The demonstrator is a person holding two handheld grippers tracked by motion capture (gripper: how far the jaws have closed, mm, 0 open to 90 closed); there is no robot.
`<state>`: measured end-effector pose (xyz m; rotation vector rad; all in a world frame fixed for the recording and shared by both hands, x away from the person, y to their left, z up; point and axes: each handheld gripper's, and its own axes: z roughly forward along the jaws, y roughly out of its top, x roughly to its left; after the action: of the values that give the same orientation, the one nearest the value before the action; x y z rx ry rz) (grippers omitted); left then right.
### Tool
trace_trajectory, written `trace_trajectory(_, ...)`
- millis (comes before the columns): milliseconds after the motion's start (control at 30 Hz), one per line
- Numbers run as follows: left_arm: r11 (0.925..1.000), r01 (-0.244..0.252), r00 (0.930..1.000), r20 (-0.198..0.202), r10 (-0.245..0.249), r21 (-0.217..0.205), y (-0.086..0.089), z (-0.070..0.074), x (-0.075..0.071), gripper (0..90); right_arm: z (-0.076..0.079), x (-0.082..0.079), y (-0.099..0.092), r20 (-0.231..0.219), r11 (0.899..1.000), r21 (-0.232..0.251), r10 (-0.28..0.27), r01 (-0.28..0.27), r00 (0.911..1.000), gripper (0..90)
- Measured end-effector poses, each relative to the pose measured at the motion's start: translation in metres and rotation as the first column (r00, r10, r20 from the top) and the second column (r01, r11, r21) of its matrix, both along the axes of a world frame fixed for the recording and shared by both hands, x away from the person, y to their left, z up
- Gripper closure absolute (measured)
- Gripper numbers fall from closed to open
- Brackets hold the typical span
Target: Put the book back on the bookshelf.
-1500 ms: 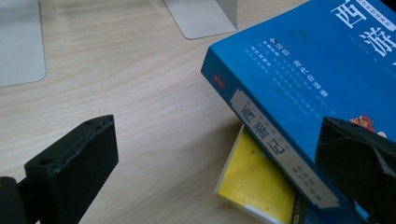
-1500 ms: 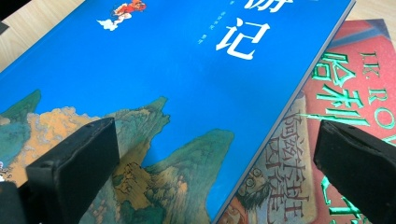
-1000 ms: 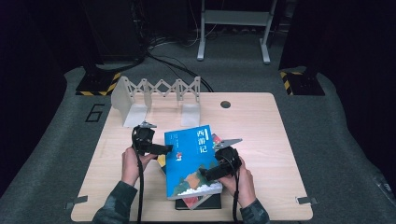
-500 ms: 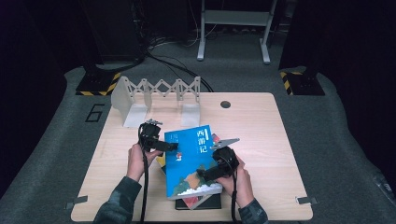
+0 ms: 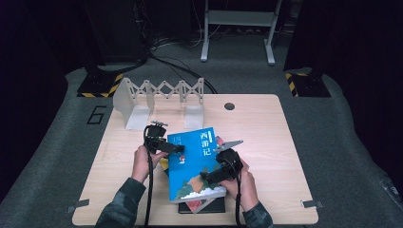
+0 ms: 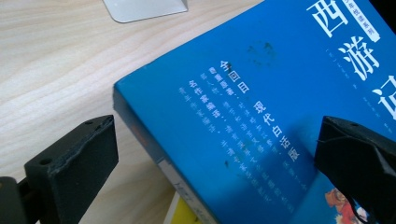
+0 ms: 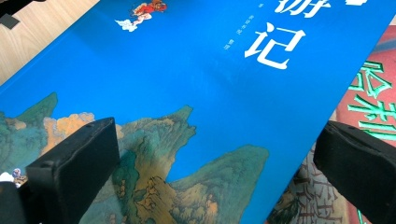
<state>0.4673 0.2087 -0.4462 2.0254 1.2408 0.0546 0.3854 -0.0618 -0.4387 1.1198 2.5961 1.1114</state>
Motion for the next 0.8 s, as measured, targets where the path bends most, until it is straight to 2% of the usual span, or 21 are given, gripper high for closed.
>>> trace_trajectory(133, 1.0000, -0.002, 0.9999, -0.010, 0.002, -0.002, -0.0010, -0.0001, 0.0005, 0.0, -0.0006, -0.0005, -0.0007, 0.001, 1.000, 0.002, -0.007, 0.007, 1.0000, 0.0)
trace_trajectory(200, 0.9998, -0.012, 0.9997, -0.022, 0.011, -0.016, -0.0015, -0.0007, 0.0004, 0.0, -0.0006, -0.0005, -0.0003, 0.001, 1.000, 0.005, -0.008, 0.008, 1.0000, 0.0)
trace_trajectory(400, 0.9999, -0.002, 0.9996, -0.029, 0.002, -0.011, 0.0002, -0.0015, 0.0025, 0.0, -0.0003, -0.0007, -0.0001, -0.004, 1.000, 0.005, -0.007, 0.007, 1.0000, 0.0)
trace_trajectory(433, 0.9993, -0.024, 0.9993, -0.030, 0.024, -0.027, -0.0018, -0.0017, 0.0021, 0.0, -0.0003, -0.0004, -0.0003, -0.003, 1.000, 0.004, -0.003, 0.003, 1.0000, 0.0)
trace_trajectory(500, 0.9999, 0.000, 0.9991, -0.042, -0.001, -0.011, -0.0002, -0.0009, 0.0030, 0.0, -0.0004, -0.0003, -0.0004, -0.003, 1.000, 0.004, -0.003, 0.003, 1.0000, 0.0)
trace_trajectory(600, 0.9999, 0.005, 0.9986, -0.053, -0.005, -0.009, 0.0003, -0.0009, 0.0042, 0.0, -0.0005, -0.0001, 0.0002, 0.000, 1.000, 0.006, -0.006, 0.006, 1.0000, 0.0)
trace_trajectory(800, 0.9995, -0.002, 0.9975, -0.071, 0.000, -0.031, 0.0016, -0.0028, 0.0052, 0.0, -0.0004, -0.0006, 0.0001, -0.007, 1.000, 0.007, -0.008, 0.008, 0.9999, 0.0)
